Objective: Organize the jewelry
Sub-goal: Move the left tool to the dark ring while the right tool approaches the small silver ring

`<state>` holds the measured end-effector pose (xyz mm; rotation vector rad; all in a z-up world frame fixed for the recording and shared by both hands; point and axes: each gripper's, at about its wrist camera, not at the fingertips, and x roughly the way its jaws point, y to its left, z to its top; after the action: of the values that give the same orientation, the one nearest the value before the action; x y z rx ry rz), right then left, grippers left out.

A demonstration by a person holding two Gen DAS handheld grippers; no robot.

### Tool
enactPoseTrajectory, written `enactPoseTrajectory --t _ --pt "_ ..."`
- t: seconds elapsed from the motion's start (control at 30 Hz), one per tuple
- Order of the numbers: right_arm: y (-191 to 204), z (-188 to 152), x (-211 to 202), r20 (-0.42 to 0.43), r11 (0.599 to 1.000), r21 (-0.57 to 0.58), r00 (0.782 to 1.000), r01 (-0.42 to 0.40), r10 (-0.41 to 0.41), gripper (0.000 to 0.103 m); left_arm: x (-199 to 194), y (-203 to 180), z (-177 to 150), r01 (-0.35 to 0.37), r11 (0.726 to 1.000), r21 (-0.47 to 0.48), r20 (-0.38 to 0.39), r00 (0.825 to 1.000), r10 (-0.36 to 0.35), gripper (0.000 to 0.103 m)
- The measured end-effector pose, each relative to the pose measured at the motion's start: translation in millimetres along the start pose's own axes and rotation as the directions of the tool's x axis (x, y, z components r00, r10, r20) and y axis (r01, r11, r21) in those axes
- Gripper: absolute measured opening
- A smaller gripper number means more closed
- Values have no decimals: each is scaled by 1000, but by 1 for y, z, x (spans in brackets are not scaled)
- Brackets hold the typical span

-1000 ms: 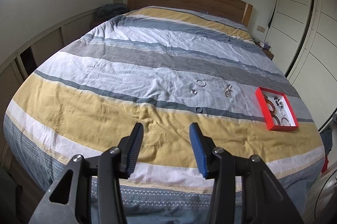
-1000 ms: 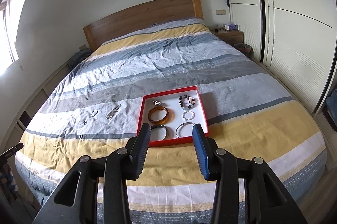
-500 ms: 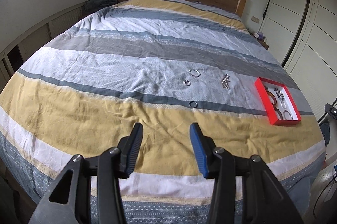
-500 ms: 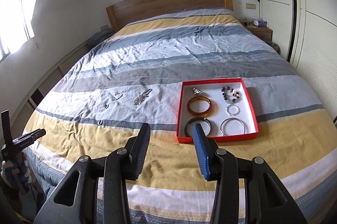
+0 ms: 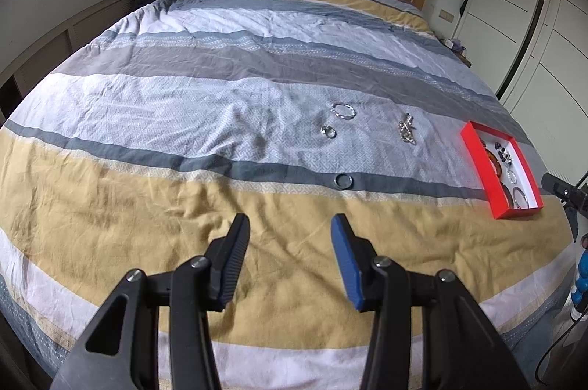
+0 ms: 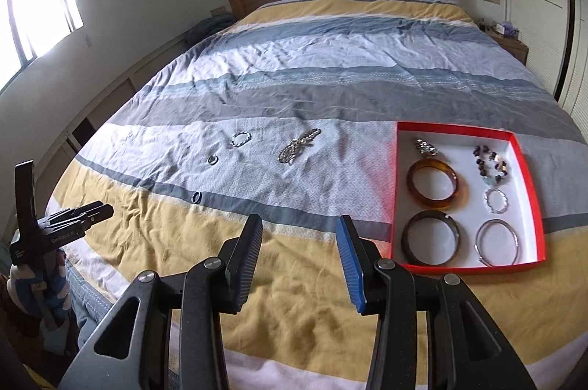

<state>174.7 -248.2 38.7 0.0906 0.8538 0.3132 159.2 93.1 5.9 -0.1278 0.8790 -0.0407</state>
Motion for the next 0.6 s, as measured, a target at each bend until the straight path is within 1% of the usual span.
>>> enactPoseTrajectory --t 0.2,0.33,0.6 --pt "17 5 39 -45 998 -33 998 -53 51 42 27 3 13 0 1000 24 -17 1000 0 44" --pt "24 6 58 -66 996 -45 995 -77 74 42 44 8 22 8 1000 21 -27 1000 -7 44" --pt "23 10 84 -90 995 -44 992 -88 84 41 67 11 29 23 1000 21 -49 999 -22 44"
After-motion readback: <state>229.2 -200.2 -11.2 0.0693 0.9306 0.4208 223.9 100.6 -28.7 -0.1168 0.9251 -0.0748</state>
